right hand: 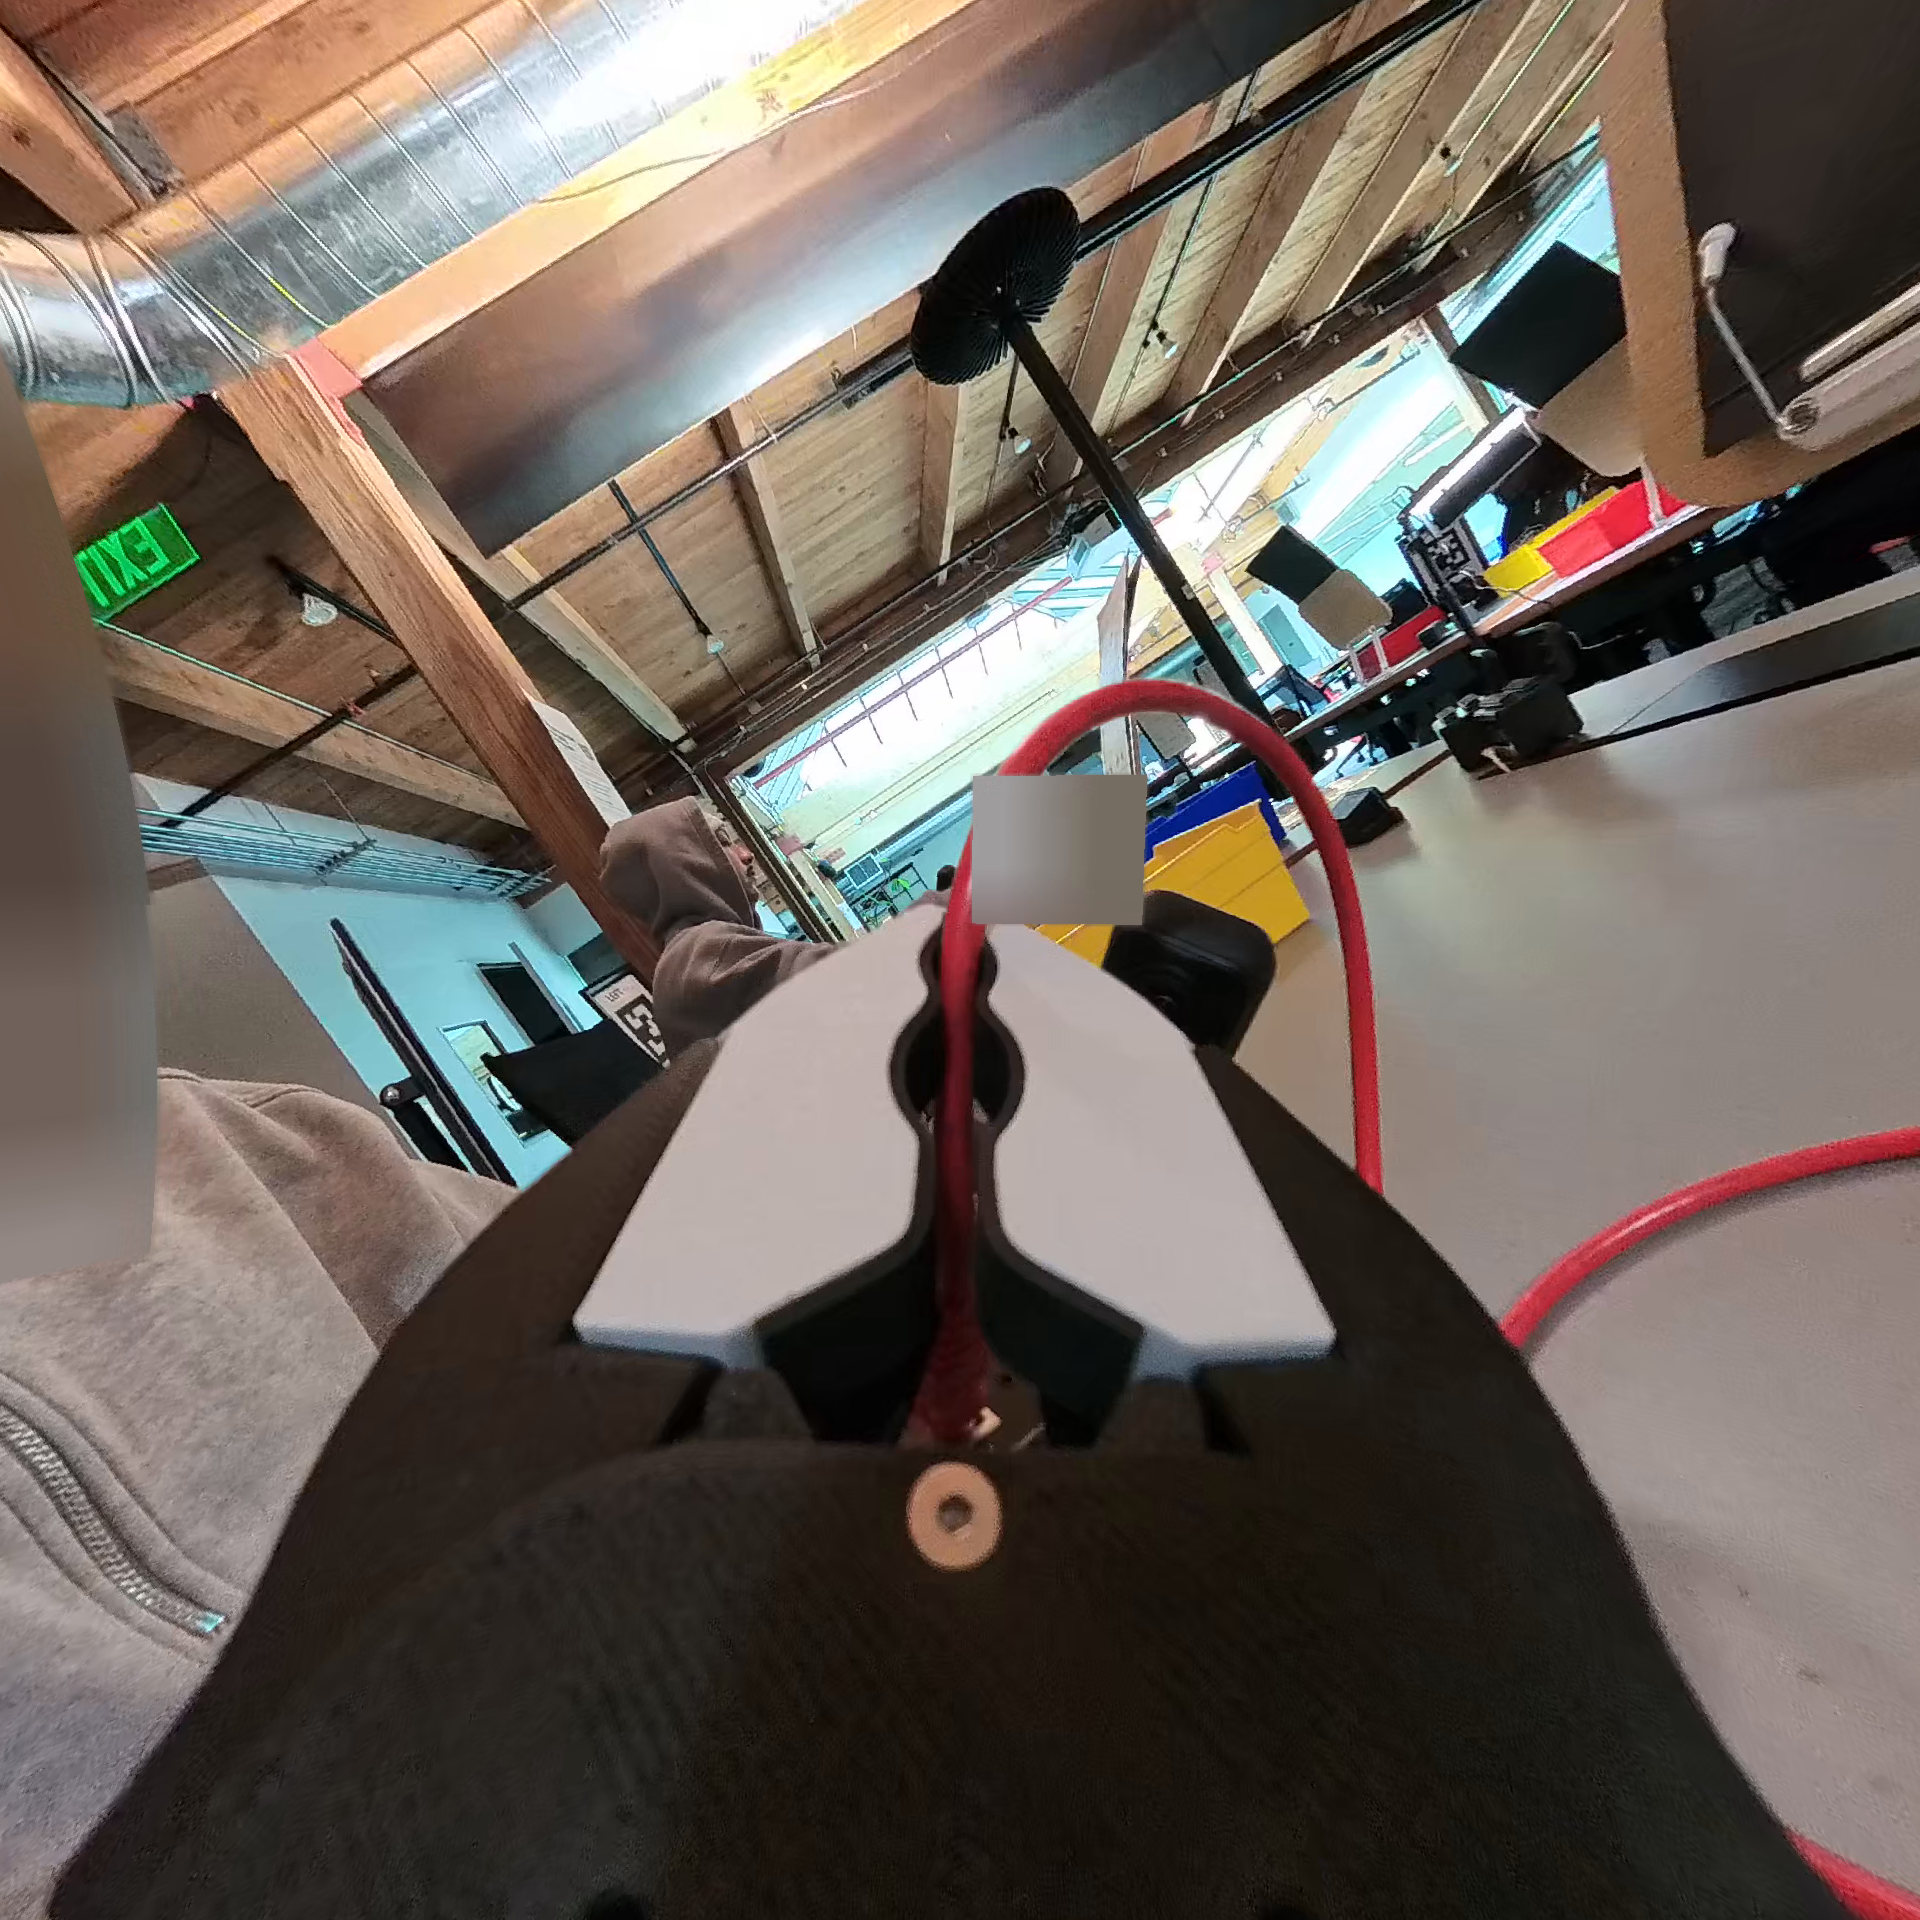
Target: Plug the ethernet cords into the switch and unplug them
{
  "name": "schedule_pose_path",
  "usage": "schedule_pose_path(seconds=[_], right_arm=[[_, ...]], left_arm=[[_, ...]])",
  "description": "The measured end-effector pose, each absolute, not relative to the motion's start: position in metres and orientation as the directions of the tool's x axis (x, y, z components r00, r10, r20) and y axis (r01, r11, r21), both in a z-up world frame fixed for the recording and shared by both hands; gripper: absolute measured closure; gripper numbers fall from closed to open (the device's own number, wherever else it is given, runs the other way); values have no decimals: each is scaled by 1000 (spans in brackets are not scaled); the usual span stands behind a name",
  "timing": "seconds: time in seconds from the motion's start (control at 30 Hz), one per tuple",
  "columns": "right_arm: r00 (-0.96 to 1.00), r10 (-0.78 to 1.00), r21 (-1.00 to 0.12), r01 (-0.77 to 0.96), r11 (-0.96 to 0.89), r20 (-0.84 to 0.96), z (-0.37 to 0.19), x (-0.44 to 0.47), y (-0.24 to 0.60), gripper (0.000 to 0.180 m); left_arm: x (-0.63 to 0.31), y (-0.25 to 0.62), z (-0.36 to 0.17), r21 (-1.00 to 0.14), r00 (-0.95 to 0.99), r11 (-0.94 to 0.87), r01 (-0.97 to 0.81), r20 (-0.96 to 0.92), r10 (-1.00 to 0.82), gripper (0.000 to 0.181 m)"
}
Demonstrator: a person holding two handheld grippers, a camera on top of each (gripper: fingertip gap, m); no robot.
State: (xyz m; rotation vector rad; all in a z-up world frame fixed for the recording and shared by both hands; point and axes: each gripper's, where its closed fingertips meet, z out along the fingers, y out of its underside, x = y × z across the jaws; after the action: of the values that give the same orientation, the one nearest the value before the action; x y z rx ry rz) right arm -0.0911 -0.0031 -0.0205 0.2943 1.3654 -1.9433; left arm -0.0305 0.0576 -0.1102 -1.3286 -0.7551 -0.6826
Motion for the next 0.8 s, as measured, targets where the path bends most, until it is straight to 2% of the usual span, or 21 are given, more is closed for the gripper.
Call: schedule_pose_path(seconds=[0.1, 0.23, 0.5, 0.6, 0.7, 0.8], right_arm=[[-727, -415, -735, 655, -178, -547, -21, -91, -4, 180], [-746, -394, -745, 639, -193, -538, -22, -94, -3, 180], [-773, -300, -749, 626, -216, -559, -28, -114, 1, 176], [-777, -251, -743, 627, -233, -577, -28, -134, 10, 141], [-750, -257, -711, 660, -242, -609, -26, -144, 16, 129], [-761, -188, -716, 649, -258, -621, -34, -155, 16, 113]], left_arm=[[-31, 58, -111, -587, 592, 118, 801, 806, -3, 135], [-31, 59, -113, -594, 596, 110, 797, 803, 18, 149], [-35, 51, -105, -642, 646, 168, 748, 763, 36, 156], [-39, 43, -102, -675, 675, 198, 711, 734, 75, 156], [-47, 30, -98, -693, 690, 253, 675, 715, 117, 156], [-59, 10, -94, -694, 685, 340, 634, 709, 169, 156]])
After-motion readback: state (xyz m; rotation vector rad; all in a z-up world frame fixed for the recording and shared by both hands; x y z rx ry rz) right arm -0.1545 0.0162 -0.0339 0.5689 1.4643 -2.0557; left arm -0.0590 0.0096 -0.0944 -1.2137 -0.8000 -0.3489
